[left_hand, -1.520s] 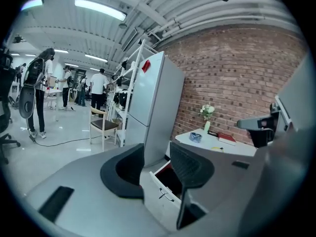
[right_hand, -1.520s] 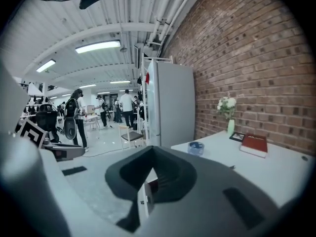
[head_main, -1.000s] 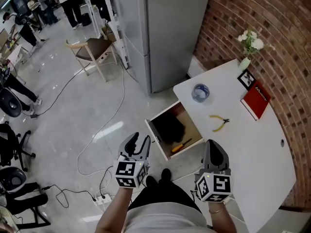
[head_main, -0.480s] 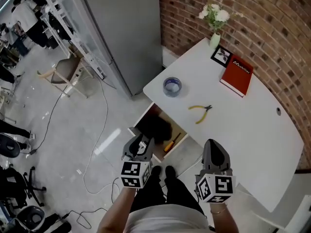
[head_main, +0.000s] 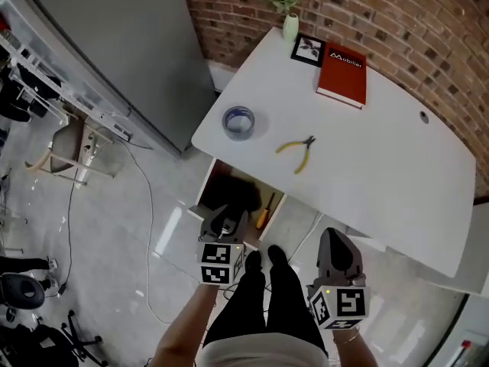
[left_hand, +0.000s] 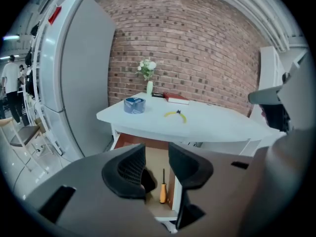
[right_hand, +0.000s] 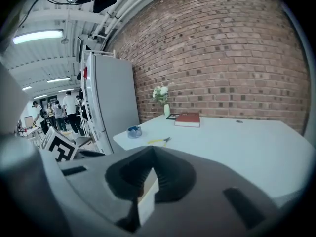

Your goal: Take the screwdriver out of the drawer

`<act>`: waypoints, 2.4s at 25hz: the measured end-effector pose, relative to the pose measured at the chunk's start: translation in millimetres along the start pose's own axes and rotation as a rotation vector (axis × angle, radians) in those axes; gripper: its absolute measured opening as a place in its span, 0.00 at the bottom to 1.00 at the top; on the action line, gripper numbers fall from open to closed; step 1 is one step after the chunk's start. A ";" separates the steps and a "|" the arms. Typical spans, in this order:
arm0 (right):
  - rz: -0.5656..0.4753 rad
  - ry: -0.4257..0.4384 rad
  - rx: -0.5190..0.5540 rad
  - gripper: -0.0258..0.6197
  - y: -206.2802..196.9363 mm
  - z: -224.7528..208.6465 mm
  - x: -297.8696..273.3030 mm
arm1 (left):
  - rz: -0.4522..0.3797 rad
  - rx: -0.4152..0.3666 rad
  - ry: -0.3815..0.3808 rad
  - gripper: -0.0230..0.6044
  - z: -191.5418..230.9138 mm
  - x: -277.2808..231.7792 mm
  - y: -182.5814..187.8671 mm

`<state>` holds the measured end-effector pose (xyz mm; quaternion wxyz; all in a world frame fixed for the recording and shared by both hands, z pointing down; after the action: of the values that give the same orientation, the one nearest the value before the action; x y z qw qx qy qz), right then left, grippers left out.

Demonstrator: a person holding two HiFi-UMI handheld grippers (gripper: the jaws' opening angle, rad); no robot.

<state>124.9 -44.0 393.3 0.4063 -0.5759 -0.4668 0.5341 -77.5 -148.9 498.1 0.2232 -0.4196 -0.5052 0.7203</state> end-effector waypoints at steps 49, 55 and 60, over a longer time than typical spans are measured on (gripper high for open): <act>0.150 -0.260 -0.243 0.04 -164.5 -44.2 29.5 | 0.501 -0.107 -0.235 0.21 -30.2 -194.3 -235.0; 0.160 -0.265 -0.237 0.04 -168.1 -46.3 27.9 | 0.538 -0.121 -0.240 0.19 -32.1 -206.7 -243.1; 0.170 -0.268 -0.235 0.04 -169.3 -47.4 25.7 | 0.567 -0.135 -0.239 0.15 -30.2 -215.2 -252.8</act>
<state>154.3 22.1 555.6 0.2238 -0.5807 -0.5255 0.5802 39.7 -194.5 806.8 -0.0757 -0.4698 -0.4375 0.7630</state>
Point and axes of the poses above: the fingertips, and each gripper's own axes: x backward along the fingers, z to its left, y out of its top, the point moved 4 cm from there along x, backward along the fingers, and after that the axes turned 12 degrees about -z, right-handed, at the moved point
